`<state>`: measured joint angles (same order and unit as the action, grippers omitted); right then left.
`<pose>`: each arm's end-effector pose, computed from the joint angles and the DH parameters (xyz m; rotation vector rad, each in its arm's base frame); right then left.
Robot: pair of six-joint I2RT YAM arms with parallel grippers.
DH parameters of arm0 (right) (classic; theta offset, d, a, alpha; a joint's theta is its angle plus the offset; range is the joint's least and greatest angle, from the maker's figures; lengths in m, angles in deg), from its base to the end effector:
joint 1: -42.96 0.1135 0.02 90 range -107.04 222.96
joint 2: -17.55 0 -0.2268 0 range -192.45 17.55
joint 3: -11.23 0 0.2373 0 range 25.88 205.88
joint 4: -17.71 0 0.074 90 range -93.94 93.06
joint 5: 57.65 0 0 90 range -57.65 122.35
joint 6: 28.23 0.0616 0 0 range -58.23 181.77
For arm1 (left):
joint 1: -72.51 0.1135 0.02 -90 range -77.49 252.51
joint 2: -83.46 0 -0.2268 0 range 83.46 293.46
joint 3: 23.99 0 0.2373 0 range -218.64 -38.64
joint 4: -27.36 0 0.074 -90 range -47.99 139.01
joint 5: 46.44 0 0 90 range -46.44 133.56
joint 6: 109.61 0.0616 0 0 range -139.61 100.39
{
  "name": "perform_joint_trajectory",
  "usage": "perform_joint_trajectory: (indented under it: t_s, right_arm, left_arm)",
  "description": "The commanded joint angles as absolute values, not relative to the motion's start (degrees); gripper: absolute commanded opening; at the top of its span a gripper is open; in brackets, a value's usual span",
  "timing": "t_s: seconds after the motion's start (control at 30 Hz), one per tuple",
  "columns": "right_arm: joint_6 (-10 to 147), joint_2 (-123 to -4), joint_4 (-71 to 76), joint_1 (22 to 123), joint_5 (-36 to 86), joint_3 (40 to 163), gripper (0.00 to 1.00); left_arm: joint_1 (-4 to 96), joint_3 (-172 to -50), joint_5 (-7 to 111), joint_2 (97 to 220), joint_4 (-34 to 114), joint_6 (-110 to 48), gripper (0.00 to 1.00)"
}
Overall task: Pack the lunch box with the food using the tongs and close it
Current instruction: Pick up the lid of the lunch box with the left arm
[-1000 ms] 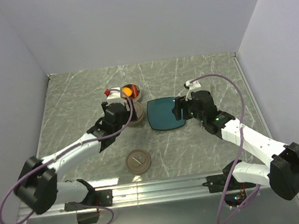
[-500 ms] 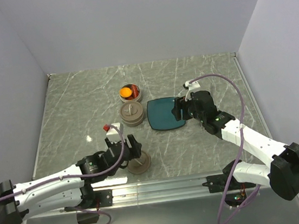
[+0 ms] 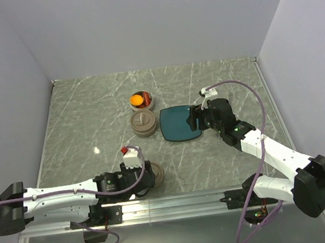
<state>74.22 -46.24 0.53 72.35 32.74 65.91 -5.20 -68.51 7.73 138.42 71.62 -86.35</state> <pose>0.2404 0.1349 0.2194 -0.2990 2.0377 0.4504 0.0767 -0.1826 0.1550 -0.0159 2.3417 -0.4759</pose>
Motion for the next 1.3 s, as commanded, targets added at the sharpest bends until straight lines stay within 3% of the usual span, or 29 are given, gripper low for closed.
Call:
perform_joint_trajectory:
  t_s: [0.0,0.77,0.87,1.1,1.27]
  right_arm:
    - [73.37,-44.77,2.88,72.84,32.53,65.25,0.72]
    - [73.29,-44.59,2.88,72.76,30.77,64.99,0.72]
    - [73.29,-44.41,2.88,72.84,30.77,64.81,0.72]
    - [73.37,-44.24,2.88,72.84,30.77,64.72,0.72]
    - [73.46,-44.15,2.88,72.84,30.68,64.64,0.72]
  left_arm:
    - [-5.54,-69.67,8.49,139.79,69.98,-87.82,0.70]
    - [4.04,-64.83,14.38,149.20,56.43,-80.87,0.50]
    - [4.83,-64.66,15.61,151.31,54.67,-79.91,0.45]
    - [5.36,-66.85,12.80,152.63,57.39,-79.30,0.18]
    - [7.55,-68.78,12.18,153.77,58.10,-76.14,0.07]
